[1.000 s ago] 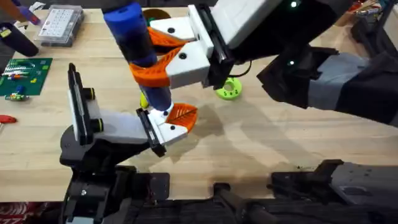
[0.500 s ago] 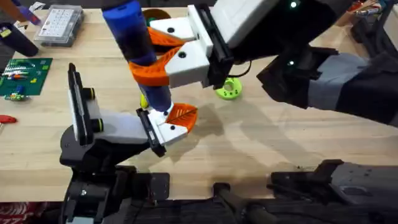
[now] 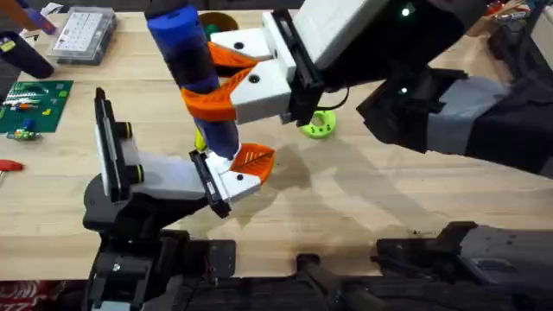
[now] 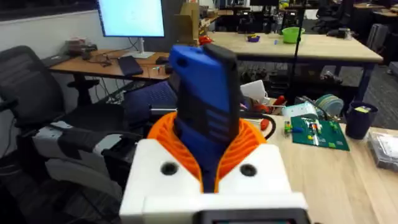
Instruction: Pick up the gripper from the table and insert it into the empty holder that is missing its gripper. Then pick up a screw, insert it into the mounting hole, and use the screwdriver to tighten it. Finally, clean up the table by picking up the vegetable and placing it into the bucket.
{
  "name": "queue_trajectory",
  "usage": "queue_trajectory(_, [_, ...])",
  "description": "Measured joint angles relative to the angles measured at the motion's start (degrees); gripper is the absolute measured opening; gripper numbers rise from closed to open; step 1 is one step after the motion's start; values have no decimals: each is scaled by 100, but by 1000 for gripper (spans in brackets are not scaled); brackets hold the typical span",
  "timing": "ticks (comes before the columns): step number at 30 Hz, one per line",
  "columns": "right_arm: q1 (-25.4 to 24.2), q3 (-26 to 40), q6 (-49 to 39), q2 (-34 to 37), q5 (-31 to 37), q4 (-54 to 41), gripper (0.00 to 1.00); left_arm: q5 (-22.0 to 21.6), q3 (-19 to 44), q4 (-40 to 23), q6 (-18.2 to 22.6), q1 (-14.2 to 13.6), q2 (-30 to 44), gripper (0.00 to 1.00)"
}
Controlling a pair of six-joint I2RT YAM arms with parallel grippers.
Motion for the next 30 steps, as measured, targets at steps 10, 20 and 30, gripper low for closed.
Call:
queue_trajectory(10, [0, -4, -18, 0, 100, 4, 71, -1, 0, 0, 0, 0, 0, 12])
queue_trajectory(20, [35, -52, -51, 0, 148, 11, 70, 3, 0, -1, -4, 0, 0, 12])
queue_trajectory(30, [44, -116, -59, 0, 239, 31, 71, 2, 0, -2, -19, 0, 0, 12])
